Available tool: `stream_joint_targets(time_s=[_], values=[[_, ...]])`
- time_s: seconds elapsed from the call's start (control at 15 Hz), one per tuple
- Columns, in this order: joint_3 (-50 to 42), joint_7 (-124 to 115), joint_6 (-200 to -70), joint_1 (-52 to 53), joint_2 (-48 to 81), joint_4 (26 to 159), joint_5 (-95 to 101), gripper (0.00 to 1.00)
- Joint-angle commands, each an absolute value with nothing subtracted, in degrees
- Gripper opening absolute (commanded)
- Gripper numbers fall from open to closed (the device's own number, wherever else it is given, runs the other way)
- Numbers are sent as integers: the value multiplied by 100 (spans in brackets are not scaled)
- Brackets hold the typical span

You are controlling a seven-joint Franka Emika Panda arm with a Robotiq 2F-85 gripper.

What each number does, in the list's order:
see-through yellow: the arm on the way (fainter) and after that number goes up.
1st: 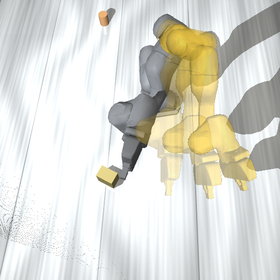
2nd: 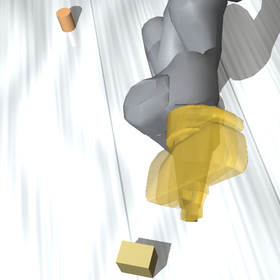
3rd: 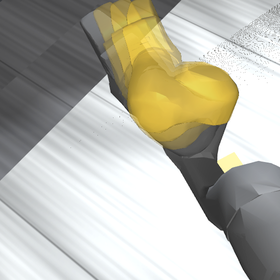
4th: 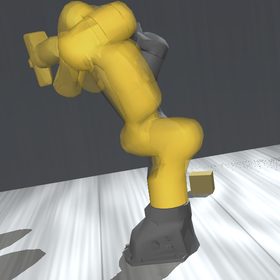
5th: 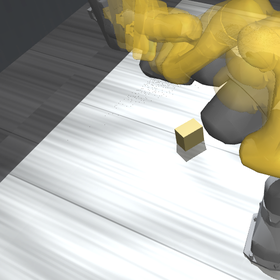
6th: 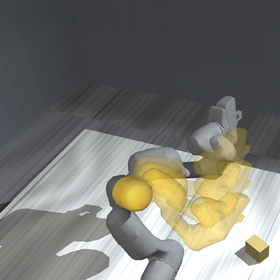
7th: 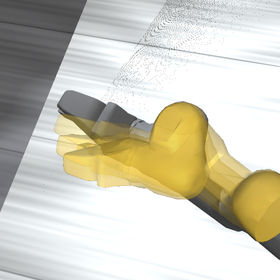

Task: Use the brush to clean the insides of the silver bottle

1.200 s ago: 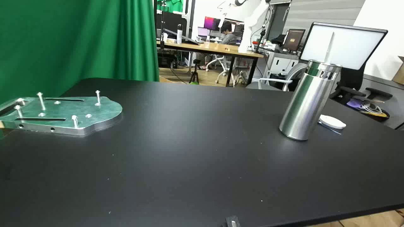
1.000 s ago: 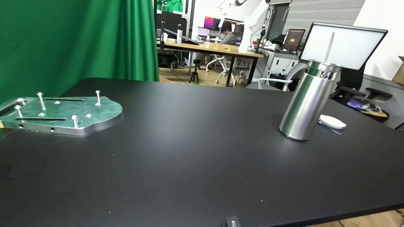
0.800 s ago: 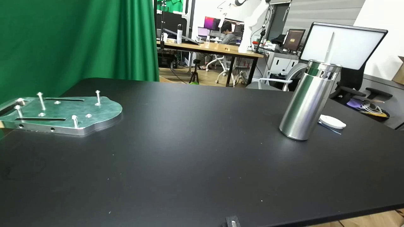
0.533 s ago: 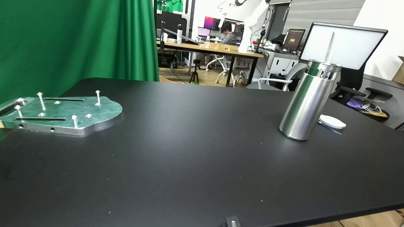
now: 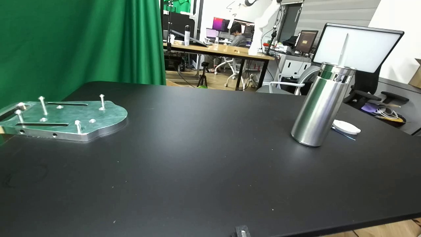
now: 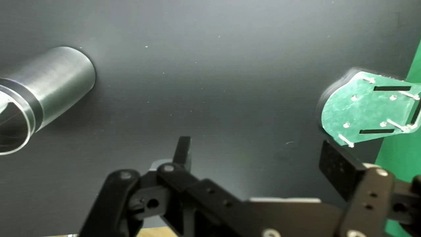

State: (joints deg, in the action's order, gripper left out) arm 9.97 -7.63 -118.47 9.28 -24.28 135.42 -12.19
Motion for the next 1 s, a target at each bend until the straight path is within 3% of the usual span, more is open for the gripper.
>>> stream_joint_targets(time_s=[0.0, 0.93], values=[[923, -934, -11886, 579, -2355, 13415, -657, 100], [464, -2490, -11827, -773, -1918, 13220, 513, 100]])
